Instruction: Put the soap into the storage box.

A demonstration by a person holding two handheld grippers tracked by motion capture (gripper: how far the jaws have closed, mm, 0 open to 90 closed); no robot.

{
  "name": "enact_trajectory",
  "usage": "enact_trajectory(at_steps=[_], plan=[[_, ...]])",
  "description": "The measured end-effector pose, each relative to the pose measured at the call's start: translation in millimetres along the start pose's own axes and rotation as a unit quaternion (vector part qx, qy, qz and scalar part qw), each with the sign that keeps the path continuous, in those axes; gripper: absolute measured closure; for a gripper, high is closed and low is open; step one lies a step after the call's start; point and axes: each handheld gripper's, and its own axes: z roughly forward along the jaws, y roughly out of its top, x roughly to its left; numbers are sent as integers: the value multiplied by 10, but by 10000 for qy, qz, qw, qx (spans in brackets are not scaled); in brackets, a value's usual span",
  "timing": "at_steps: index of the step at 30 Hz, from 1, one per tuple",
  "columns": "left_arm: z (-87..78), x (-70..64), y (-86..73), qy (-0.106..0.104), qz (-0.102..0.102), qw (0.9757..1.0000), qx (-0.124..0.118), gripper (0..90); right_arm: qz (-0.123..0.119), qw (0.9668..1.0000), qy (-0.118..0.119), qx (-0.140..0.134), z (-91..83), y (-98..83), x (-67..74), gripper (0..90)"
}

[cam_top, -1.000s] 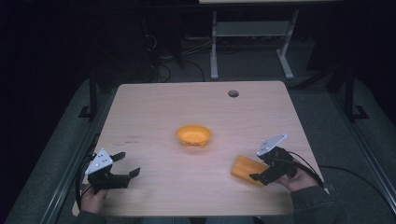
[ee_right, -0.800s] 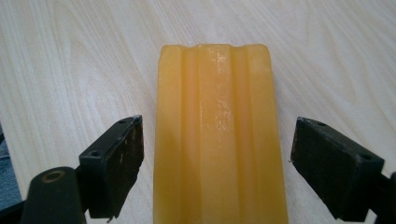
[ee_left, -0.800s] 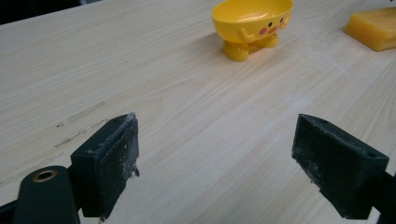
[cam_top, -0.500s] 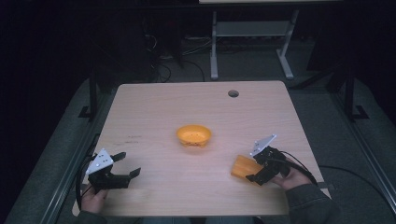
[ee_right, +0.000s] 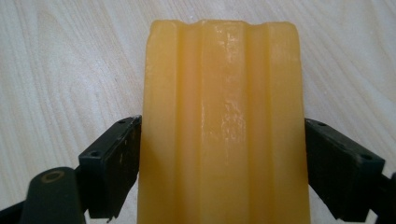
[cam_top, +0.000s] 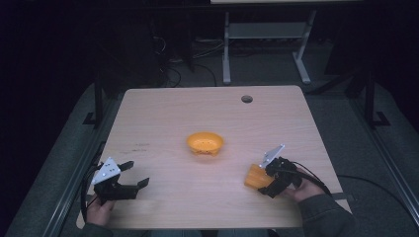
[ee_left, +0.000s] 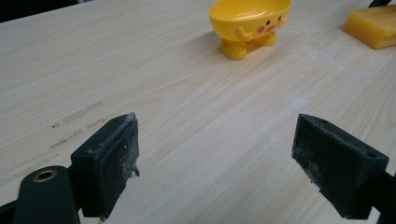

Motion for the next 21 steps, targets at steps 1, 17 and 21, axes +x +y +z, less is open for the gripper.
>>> enact_trajectory(at_steps=[1,17,21], plan=[[-2,2,-1,4,0,10000,-31,143,-6,10000,7,22,11,8,-5,166],[-9,2,3,4,7,10000,-19,143,-47,9999,7,158,82,49,-6,192],[-8,3,3,1,-3,10000,-29,143,-64,9998,18,185,99,55,-12,195]])
